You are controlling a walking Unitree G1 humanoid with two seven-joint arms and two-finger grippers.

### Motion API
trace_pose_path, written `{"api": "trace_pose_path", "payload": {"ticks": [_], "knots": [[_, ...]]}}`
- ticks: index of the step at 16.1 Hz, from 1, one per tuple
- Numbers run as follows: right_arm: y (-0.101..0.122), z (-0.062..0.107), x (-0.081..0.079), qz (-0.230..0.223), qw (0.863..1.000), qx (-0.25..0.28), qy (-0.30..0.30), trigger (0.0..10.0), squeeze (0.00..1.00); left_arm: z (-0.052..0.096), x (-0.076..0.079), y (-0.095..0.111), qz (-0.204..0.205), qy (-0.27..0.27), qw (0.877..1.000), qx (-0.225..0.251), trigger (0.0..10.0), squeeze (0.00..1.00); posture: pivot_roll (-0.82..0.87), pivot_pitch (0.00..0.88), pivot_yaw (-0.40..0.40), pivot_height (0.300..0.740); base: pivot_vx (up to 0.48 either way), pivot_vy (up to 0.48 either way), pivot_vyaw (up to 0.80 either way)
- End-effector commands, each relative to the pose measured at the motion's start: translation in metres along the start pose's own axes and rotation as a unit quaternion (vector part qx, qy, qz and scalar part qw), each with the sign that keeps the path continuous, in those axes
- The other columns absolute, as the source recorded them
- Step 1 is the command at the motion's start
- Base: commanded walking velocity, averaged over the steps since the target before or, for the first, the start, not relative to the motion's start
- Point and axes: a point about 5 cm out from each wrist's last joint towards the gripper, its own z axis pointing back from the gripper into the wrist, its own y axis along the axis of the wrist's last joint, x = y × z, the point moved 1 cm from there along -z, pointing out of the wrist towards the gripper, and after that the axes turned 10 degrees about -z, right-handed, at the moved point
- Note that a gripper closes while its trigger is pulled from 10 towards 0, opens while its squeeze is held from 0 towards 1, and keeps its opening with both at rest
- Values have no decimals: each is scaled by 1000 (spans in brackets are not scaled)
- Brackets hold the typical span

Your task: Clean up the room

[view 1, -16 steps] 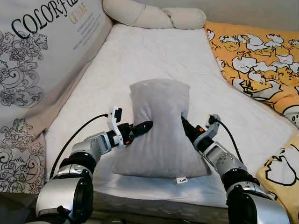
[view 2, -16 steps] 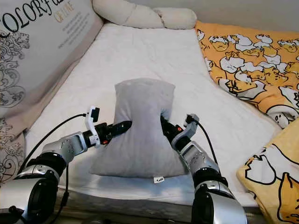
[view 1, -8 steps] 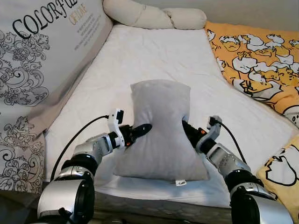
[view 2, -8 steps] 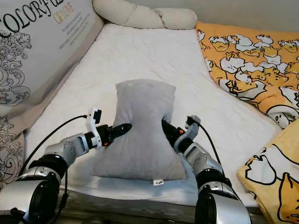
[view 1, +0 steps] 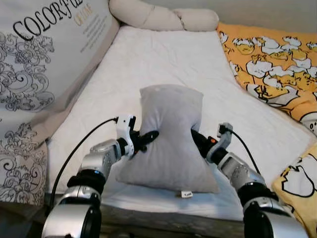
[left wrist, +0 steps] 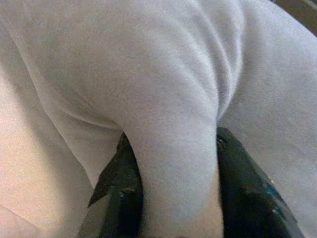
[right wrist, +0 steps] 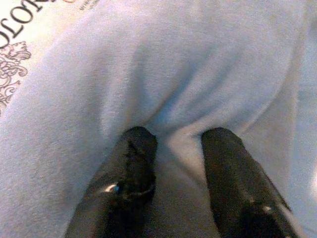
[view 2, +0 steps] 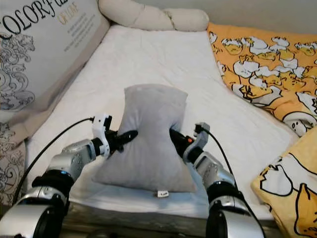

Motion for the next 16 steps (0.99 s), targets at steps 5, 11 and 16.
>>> {"api": "trace_pose_path", "payload": {"ticks": [5,11,16], "knots": [[11,-12,-30,63,997,34,38,0,0,-6,19,58,-149,14,987,64,0,0,39,0,-3,740,0,0,0],[48,-1,-56,134,979,143,53,0,0,-2,32,83,-211,39,970,117,0,0,45,0,-6,740,0,0,0],[33,3,-49,163,979,113,36,0,0,5,33,78,-221,49,967,119,0,0,59,0,-17,740,0,0,0]]}}
